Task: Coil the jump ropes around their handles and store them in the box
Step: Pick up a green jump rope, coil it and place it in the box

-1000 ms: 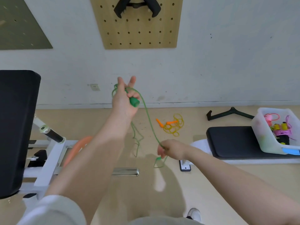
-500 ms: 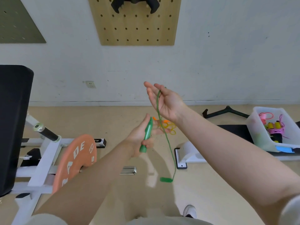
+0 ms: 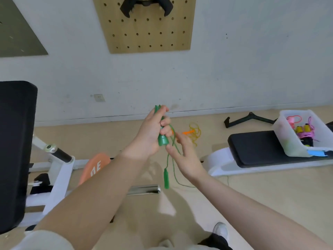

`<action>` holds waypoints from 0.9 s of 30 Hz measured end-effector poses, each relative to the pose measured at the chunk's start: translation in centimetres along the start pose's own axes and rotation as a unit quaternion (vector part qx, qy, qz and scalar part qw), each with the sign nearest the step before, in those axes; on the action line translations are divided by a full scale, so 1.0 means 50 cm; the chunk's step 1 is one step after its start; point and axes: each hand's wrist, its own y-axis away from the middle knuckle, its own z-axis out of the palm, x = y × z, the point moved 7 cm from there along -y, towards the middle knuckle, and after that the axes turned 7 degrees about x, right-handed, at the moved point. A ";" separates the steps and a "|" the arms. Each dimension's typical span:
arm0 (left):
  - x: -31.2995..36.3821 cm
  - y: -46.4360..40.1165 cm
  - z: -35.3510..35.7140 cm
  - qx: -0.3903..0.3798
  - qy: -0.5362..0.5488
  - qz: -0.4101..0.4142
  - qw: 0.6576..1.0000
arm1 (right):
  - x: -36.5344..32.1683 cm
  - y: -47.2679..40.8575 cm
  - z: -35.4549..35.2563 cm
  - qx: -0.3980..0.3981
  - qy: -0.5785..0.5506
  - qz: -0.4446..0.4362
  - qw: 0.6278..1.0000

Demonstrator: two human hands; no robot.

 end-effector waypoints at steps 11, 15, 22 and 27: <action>0.134 -0.015 -0.049 0.013 0.213 0.052 0.976 | 0.044 0.007 0.033 -0.157 0.040 0.093 0.982; 0.040 -0.034 -0.162 0.139 -0.163 -0.043 0.976 | 0.061 0.018 0.031 -0.096 -0.201 0.322 0.920; -0.074 0.031 -0.127 0.019 -0.363 0.041 0.931 | -0.011 -0.025 0.047 0.013 -0.530 0.381 0.757; -0.081 0.048 -0.088 -0.021 -0.320 0.068 0.945 | -0.018 -0.054 0.026 0.057 -0.608 0.371 0.700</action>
